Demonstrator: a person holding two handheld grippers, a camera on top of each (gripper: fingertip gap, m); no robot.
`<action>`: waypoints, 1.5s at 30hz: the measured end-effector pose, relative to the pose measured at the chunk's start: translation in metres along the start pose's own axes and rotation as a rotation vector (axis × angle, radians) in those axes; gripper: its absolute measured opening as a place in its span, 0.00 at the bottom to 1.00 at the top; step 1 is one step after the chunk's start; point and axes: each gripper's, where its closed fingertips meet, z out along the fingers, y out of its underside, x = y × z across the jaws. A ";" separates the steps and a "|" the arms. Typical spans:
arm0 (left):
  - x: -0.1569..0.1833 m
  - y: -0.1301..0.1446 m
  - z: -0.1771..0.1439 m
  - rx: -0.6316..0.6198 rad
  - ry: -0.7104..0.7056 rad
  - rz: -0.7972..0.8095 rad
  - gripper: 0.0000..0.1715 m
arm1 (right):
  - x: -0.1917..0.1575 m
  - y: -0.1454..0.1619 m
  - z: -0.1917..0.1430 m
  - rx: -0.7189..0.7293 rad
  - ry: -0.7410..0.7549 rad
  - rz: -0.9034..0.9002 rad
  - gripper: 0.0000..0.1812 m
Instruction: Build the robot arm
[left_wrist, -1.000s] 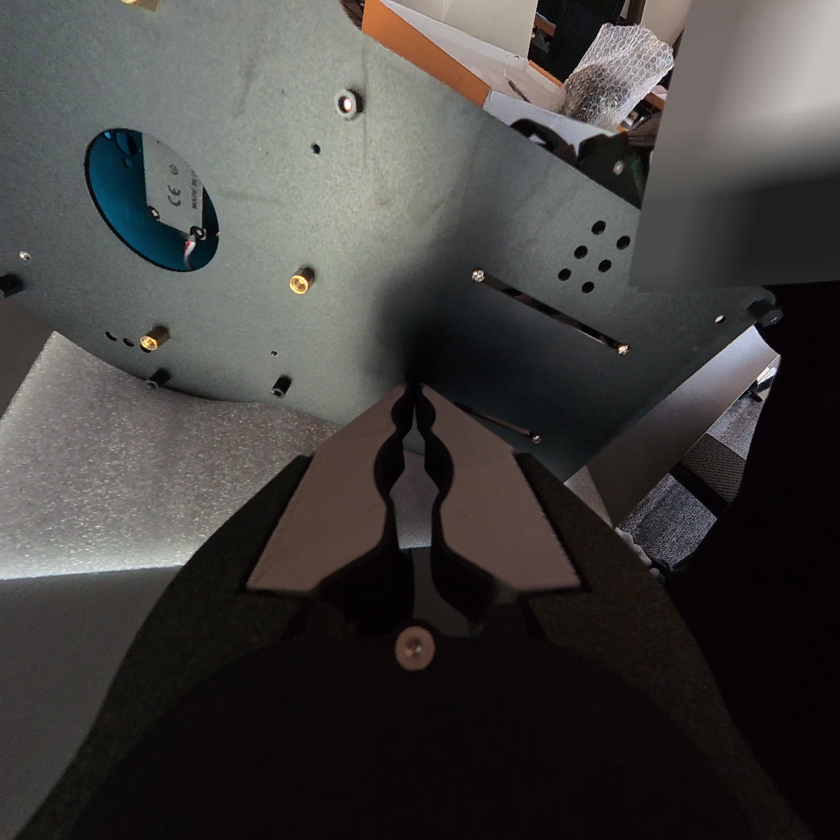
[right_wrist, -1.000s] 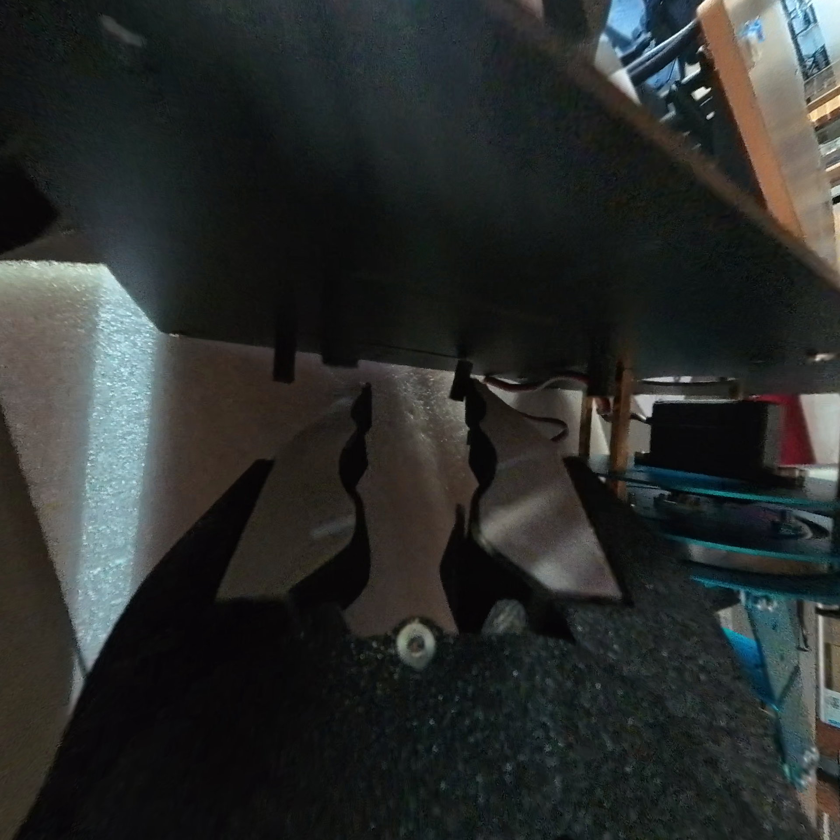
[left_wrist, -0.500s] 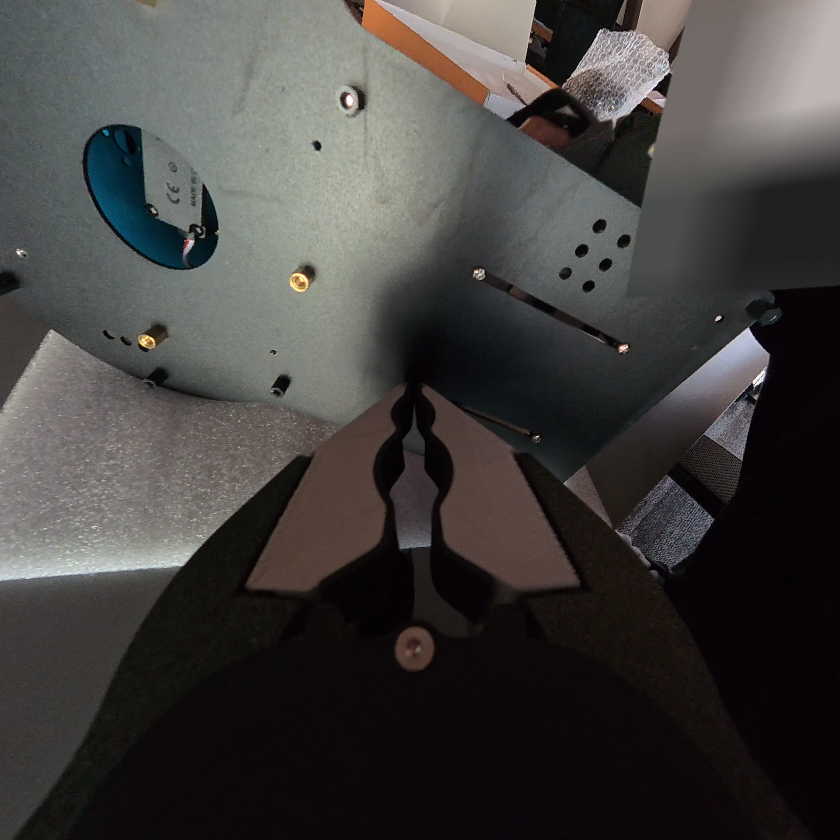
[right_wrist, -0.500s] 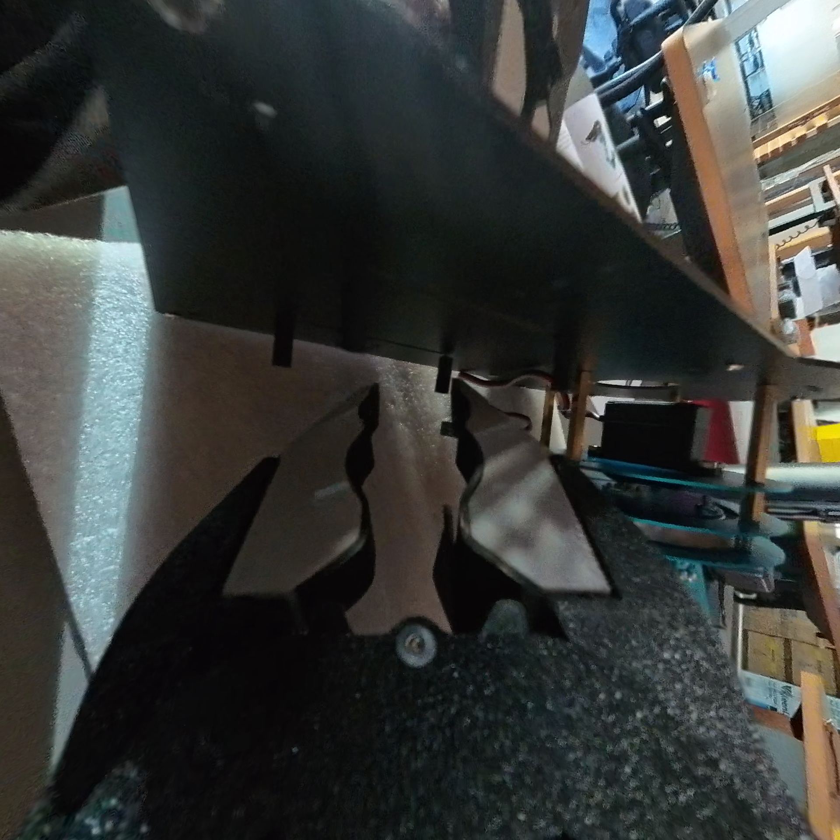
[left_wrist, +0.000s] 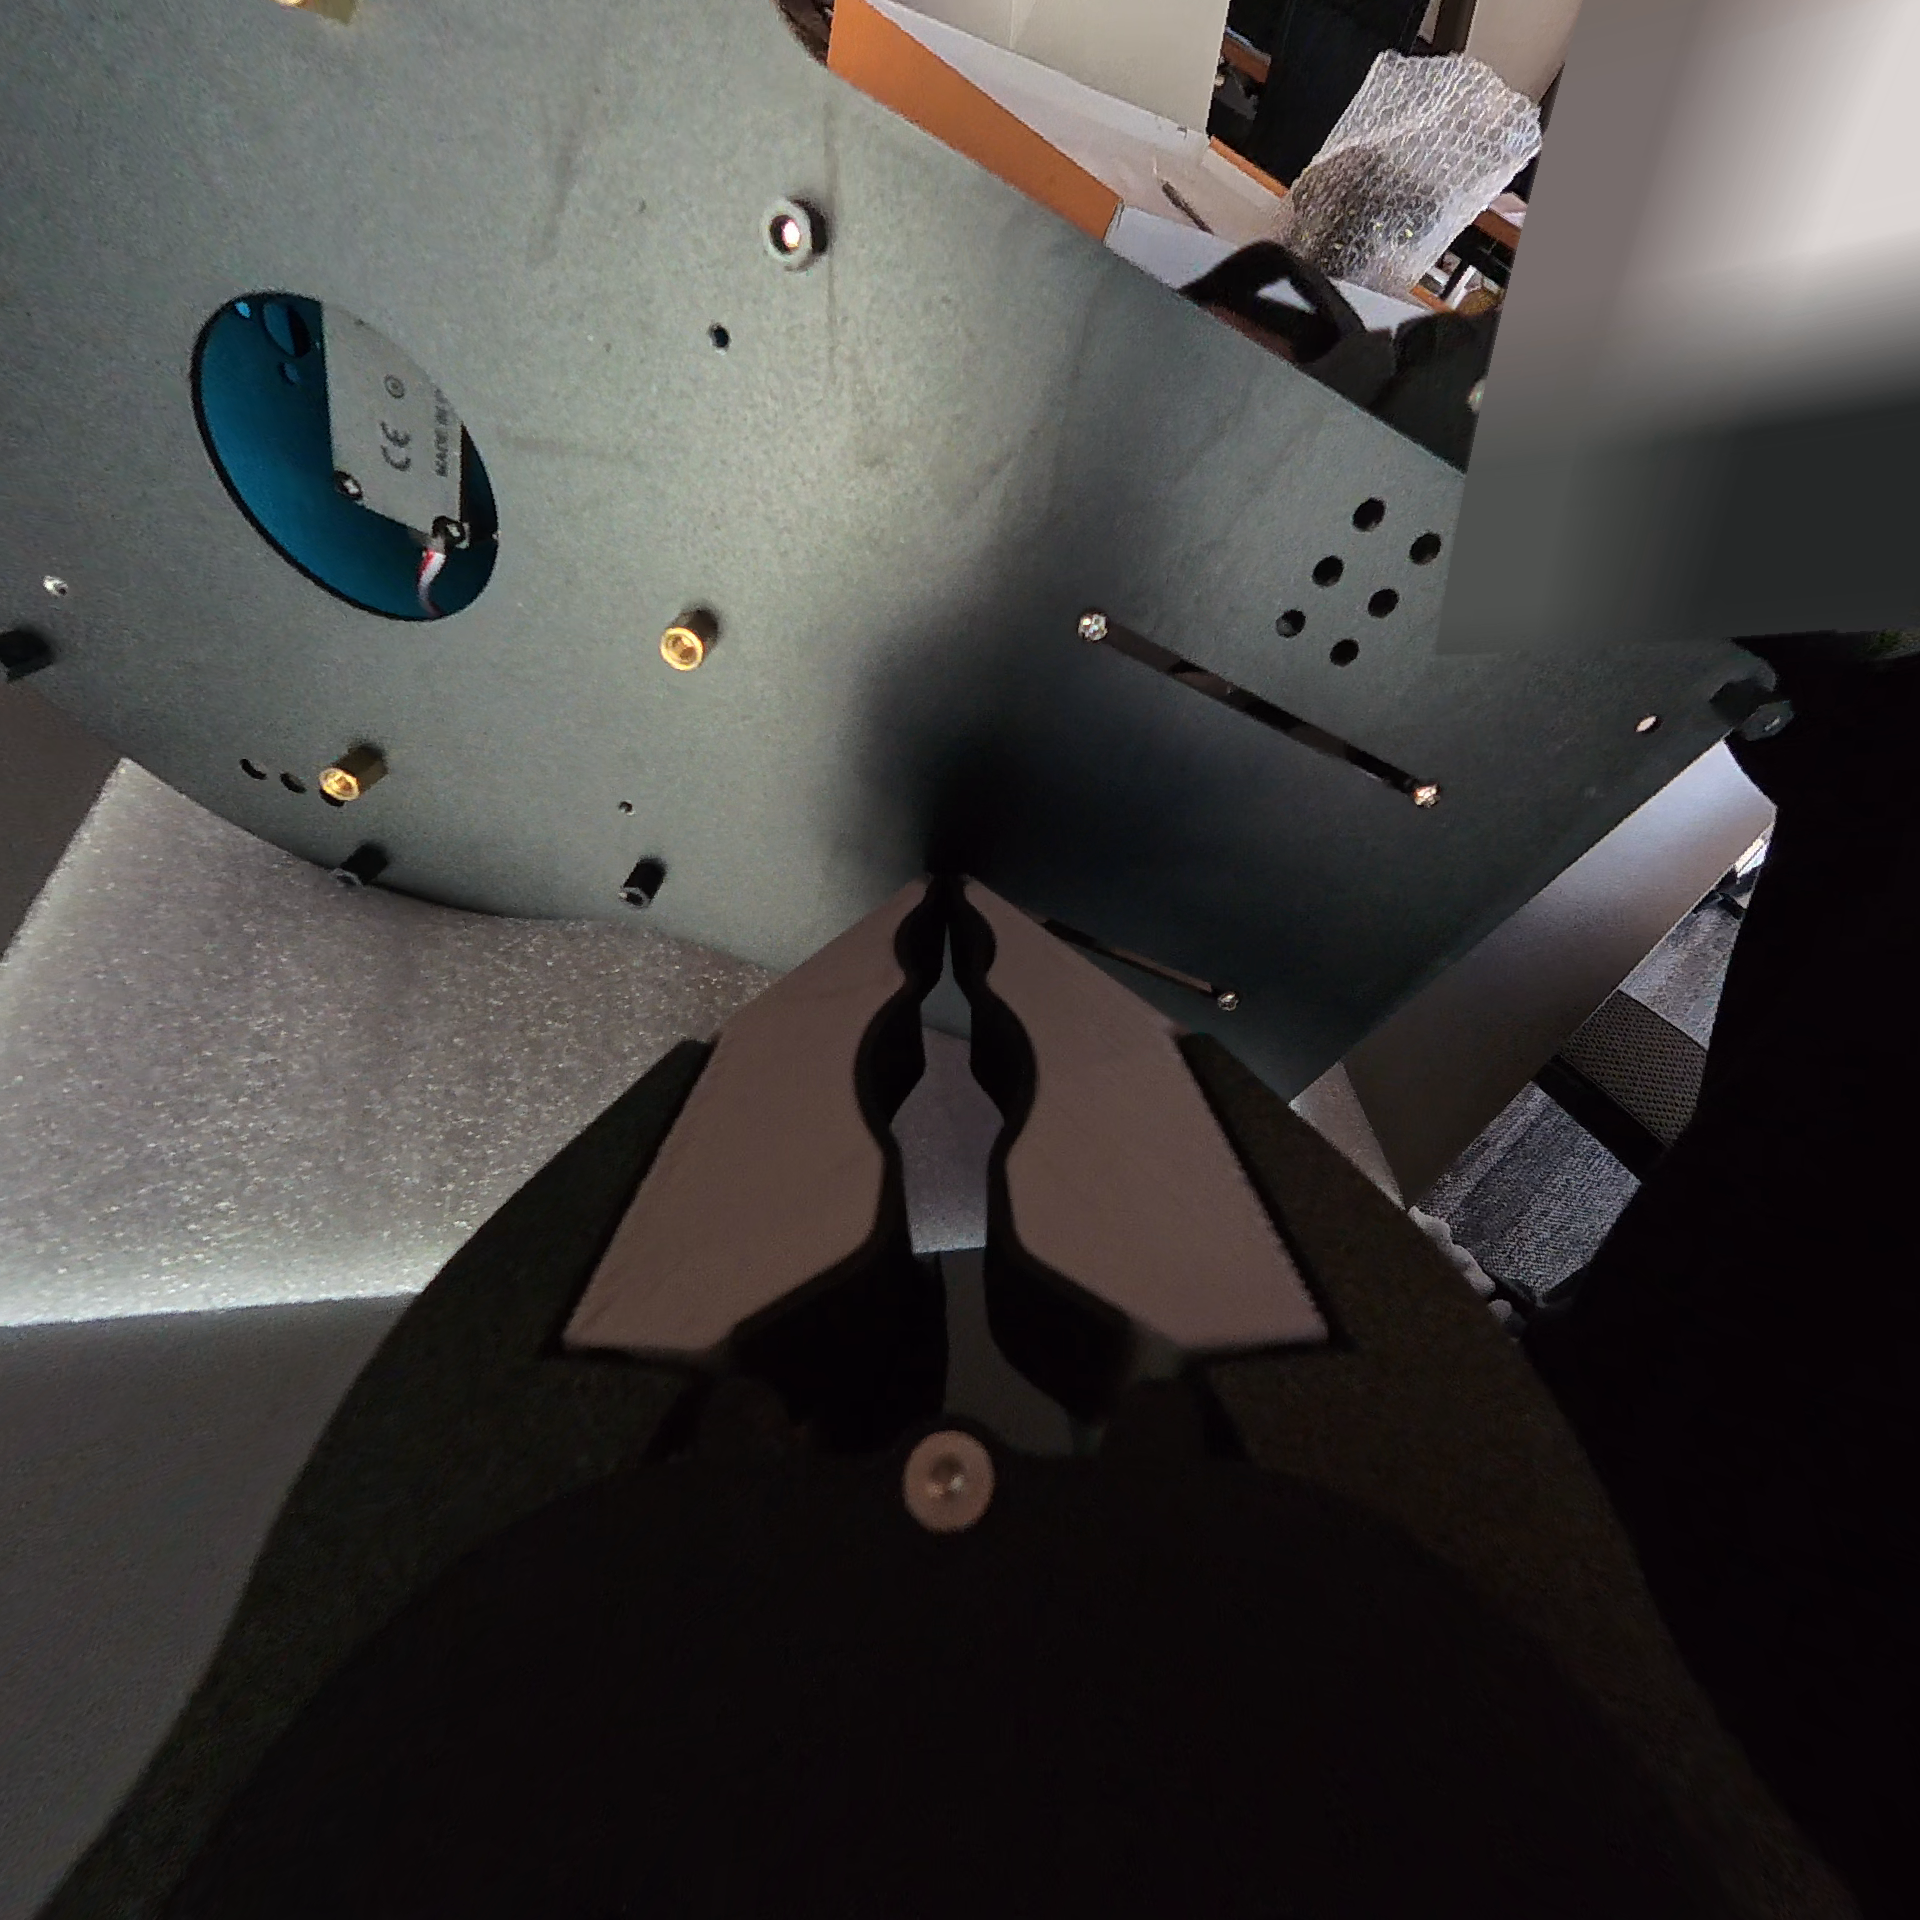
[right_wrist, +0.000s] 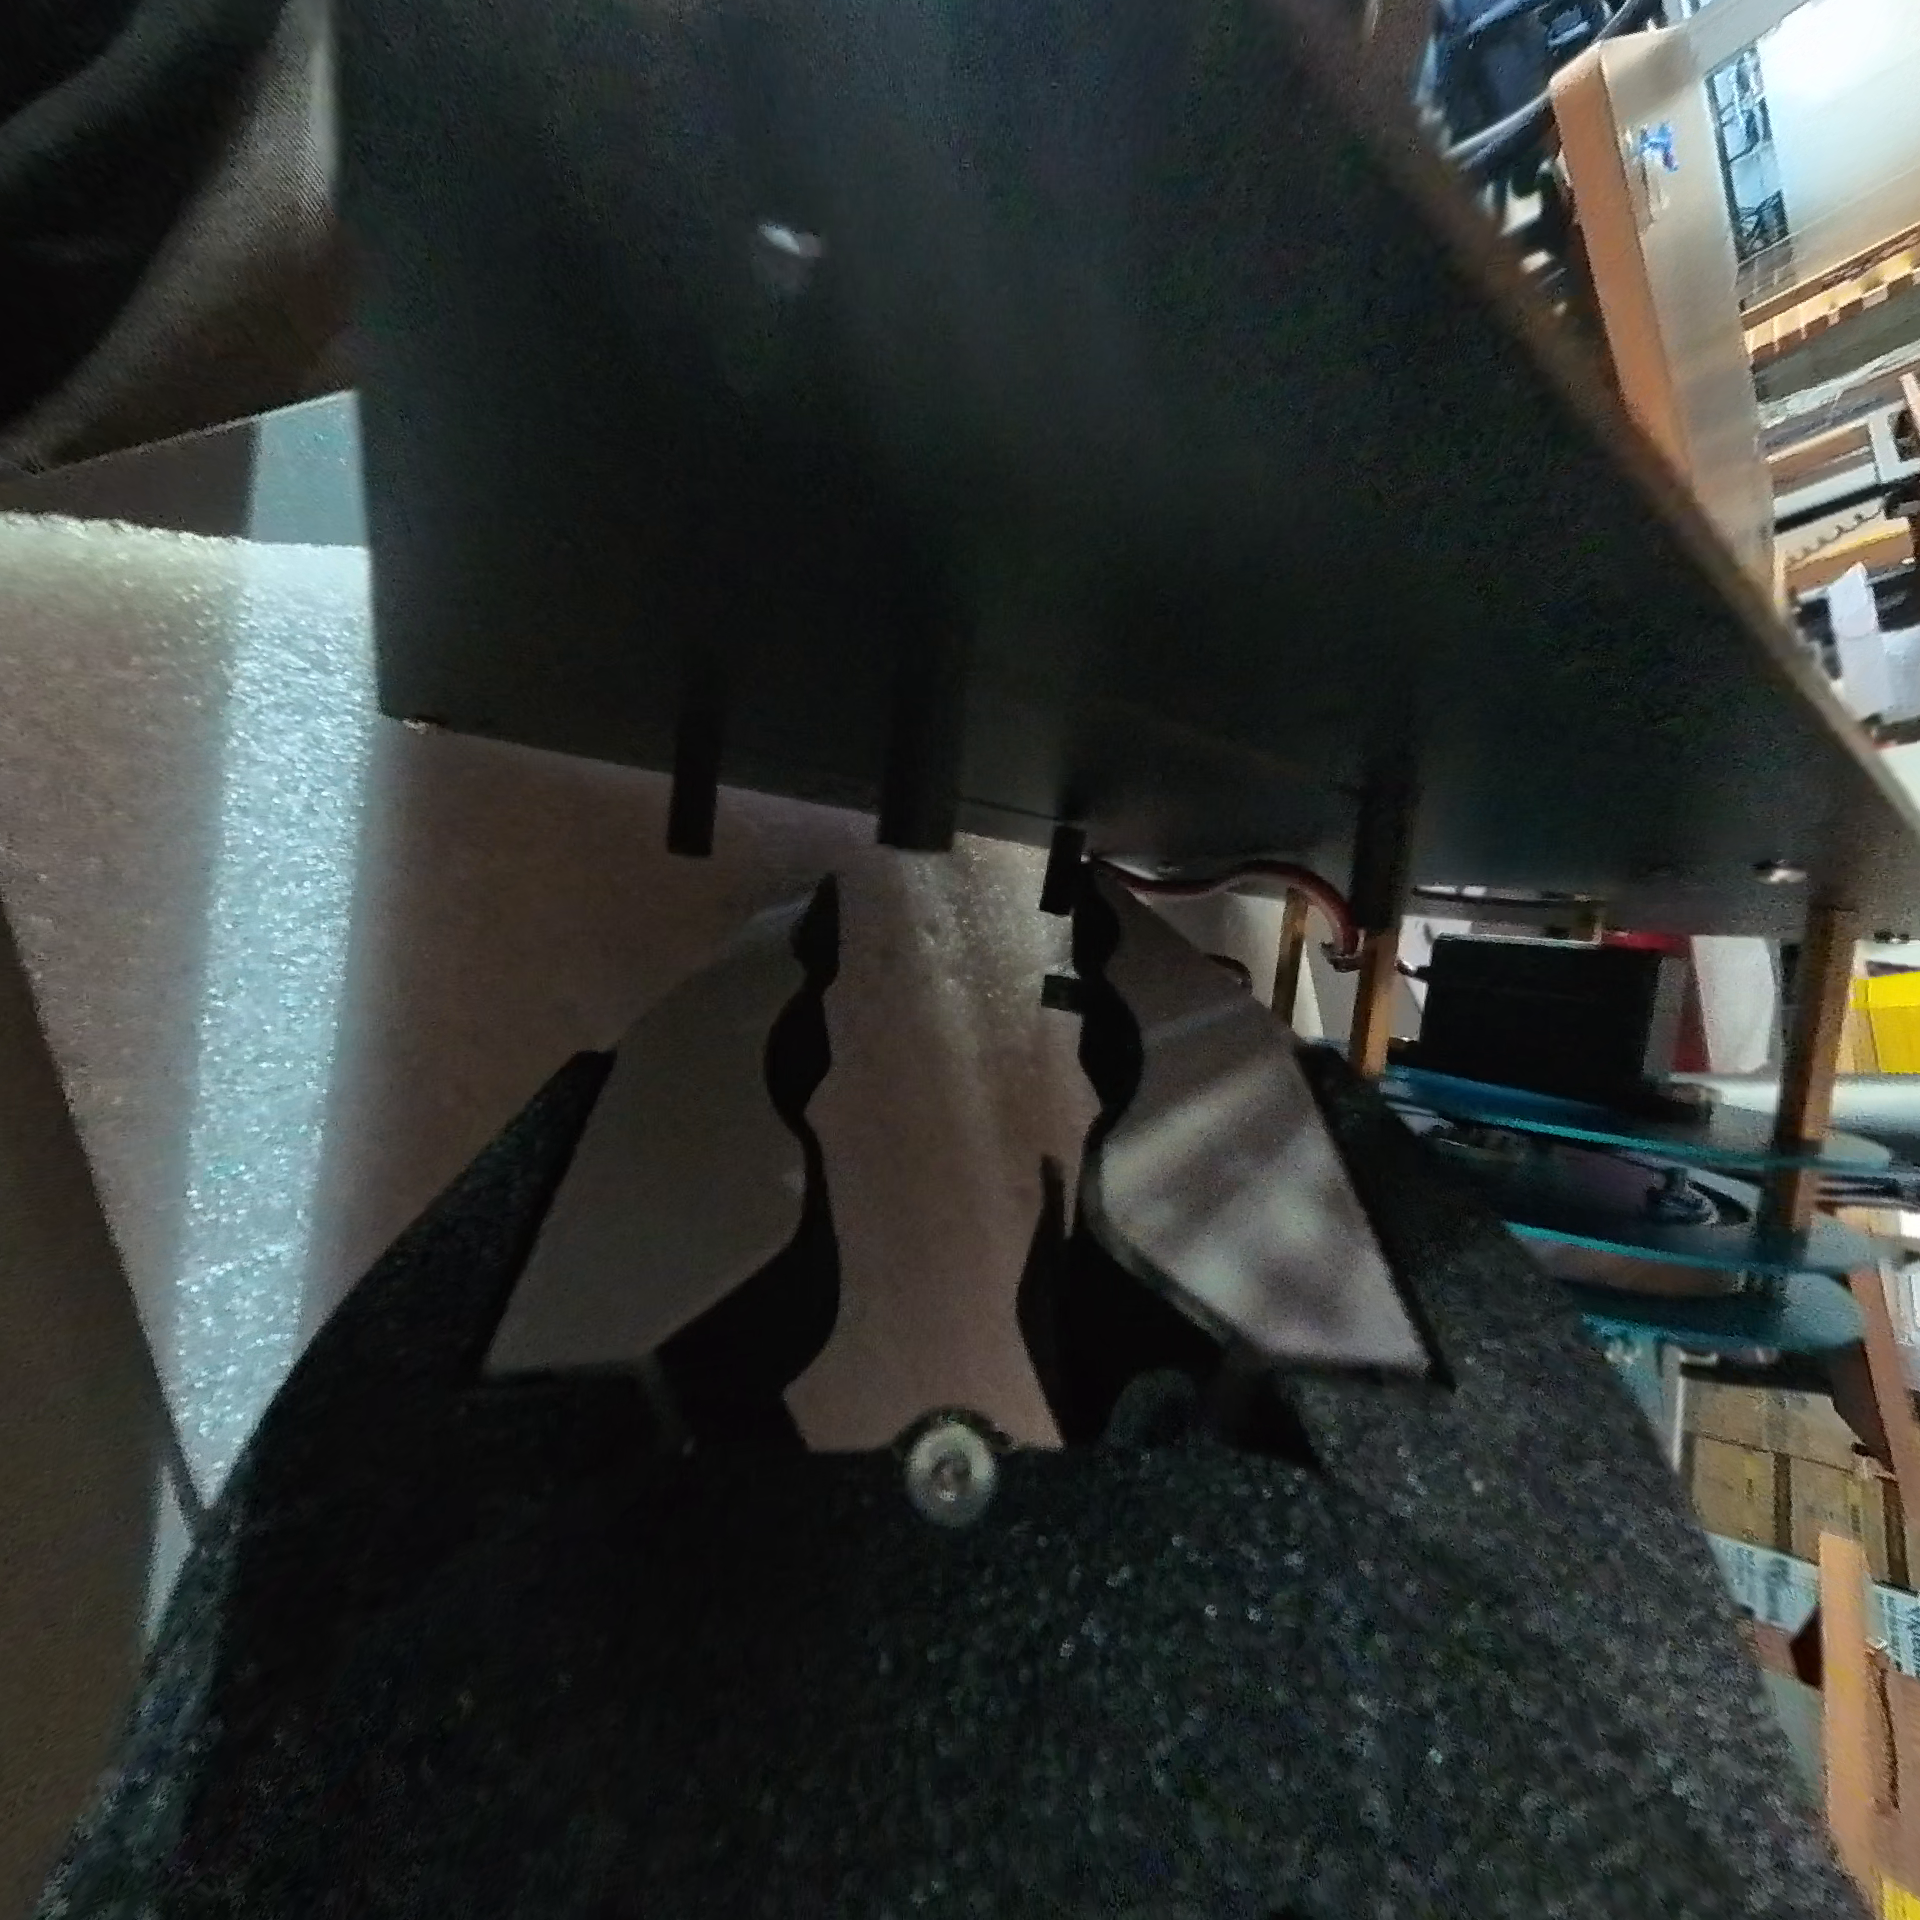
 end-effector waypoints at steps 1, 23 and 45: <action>0.000 0.000 0.000 0.000 0.002 -0.001 0.00 | 0.002 0.001 -0.001 -0.008 0.004 0.000 0.24; 0.000 0.000 0.000 -0.001 0.006 -0.002 0.00 | 0.007 -0.002 -0.016 -0.030 0.001 -0.020 0.23; 0.000 0.000 0.001 -0.007 -0.001 -0.004 0.00 | -0.006 -0.001 -0.006 -0.055 -0.033 -0.027 0.30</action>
